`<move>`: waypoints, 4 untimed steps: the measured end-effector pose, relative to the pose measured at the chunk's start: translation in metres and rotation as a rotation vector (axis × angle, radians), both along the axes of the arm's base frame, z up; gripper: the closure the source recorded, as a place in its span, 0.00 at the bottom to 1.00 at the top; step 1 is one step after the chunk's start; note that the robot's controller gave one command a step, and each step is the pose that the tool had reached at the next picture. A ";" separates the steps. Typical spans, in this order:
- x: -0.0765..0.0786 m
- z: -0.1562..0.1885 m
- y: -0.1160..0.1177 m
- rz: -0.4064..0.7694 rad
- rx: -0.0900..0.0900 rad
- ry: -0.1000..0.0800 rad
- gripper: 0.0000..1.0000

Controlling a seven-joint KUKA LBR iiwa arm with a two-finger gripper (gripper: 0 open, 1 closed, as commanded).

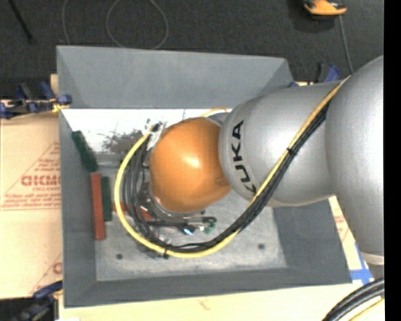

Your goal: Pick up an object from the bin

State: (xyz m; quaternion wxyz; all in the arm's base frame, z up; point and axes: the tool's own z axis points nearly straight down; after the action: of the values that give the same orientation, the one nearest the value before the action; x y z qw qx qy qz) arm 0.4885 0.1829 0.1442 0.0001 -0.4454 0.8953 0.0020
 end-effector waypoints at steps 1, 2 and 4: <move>0.045 0.002 -0.053 0.122 -0.004 -0.008 1.00; 0.075 0.010 0.012 -0.249 0.002 -0.007 1.00; 0.136 -0.075 0.008 -0.233 0.000 -0.008 0.00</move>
Offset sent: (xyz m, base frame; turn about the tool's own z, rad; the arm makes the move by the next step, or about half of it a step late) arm 0.0418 -0.0494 0.0015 -0.1296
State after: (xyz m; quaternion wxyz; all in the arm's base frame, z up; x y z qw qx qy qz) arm 0.6245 0.1904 0.0692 0.0037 -0.3381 0.9411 0.0001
